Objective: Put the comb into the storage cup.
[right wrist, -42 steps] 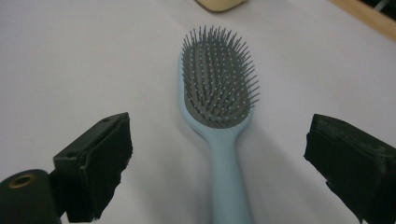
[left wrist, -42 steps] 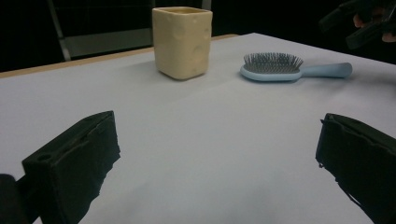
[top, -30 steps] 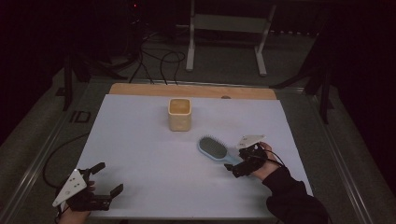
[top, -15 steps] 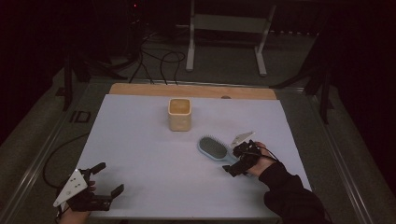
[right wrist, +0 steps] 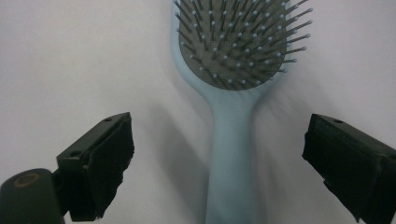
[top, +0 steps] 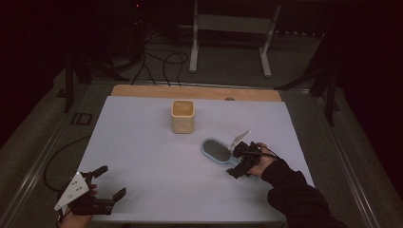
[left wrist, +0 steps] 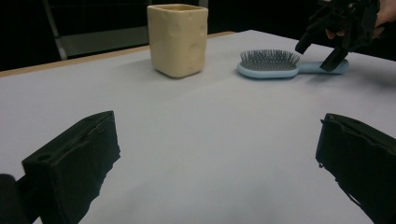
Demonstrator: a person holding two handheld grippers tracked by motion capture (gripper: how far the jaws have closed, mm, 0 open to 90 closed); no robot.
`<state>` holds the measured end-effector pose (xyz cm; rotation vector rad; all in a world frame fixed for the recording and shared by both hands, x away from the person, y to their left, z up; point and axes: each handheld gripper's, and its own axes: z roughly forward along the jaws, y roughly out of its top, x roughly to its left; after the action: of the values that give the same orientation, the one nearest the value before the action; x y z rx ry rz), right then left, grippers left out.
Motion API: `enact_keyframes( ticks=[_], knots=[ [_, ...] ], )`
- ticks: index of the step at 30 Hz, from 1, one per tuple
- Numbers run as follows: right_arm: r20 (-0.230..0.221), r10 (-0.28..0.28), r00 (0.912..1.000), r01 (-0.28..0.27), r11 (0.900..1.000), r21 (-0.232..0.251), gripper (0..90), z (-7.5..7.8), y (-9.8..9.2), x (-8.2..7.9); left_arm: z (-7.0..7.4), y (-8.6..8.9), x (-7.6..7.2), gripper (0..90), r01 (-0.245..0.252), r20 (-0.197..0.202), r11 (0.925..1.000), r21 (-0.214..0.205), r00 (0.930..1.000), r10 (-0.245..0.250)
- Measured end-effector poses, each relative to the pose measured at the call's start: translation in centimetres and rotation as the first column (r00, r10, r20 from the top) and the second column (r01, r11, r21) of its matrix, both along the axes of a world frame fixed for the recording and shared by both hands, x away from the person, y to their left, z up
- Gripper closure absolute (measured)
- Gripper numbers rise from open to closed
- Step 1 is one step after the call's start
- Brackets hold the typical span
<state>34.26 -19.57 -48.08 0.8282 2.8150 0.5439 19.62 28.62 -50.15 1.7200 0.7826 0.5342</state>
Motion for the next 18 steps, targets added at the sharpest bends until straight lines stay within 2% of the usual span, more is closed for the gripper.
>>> enact_keyframes(
  ticks=[1,5,10,16,17,18],
  knots=[
    [-0.002,-0.004,1.0,0.004,1.0,-0.009,13.1,0.0,0.2,0.1,0.0,0.0,0.0,0.0,0.0,0.002,1.0,-0.003,1.0,0.0],
    [-0.002,0.002,1.0,-0.002,1.0,-0.008,13.2,0.0,0.3,0.3,0.0,0.0,0.0,0.0,0.002,-0.003,1.0,-0.001,1.0,-0.002],
    [-0.024,0.008,0.9997,-0.01,0.9984,-0.056,15.2,-0.1,0.5,0.6,-0.1,0.0,0.0,0.0,0.004,-0.005,1.0,0.005,1.0,-0.004],
    [-0.09,0.01,0.9959,-0.018,0.9961,-0.087,26.1,-0.5,0.9,1.3,-0.1,0.0,0.1,0.0,0.004,-0.007,1.0,-0.001,1.0,-0.004],
    [-0.103,0.012,0.9946,-0.022,0.9956,-0.091,31.5,-0.5,1.0,1.4,0.0,0.0,0.0,0.0,0.004,-0.003,1.0,-0.001,1.0,-0.004],
    [-0.118,0.013,0.993,-0.024,0.9952,-0.094,33.1,-0.5,1.0,1.5,0.0,0.0,0.1,0.0,0.005,-0.001,1.0,-0.002,1.0,-0.005]
  ],
)
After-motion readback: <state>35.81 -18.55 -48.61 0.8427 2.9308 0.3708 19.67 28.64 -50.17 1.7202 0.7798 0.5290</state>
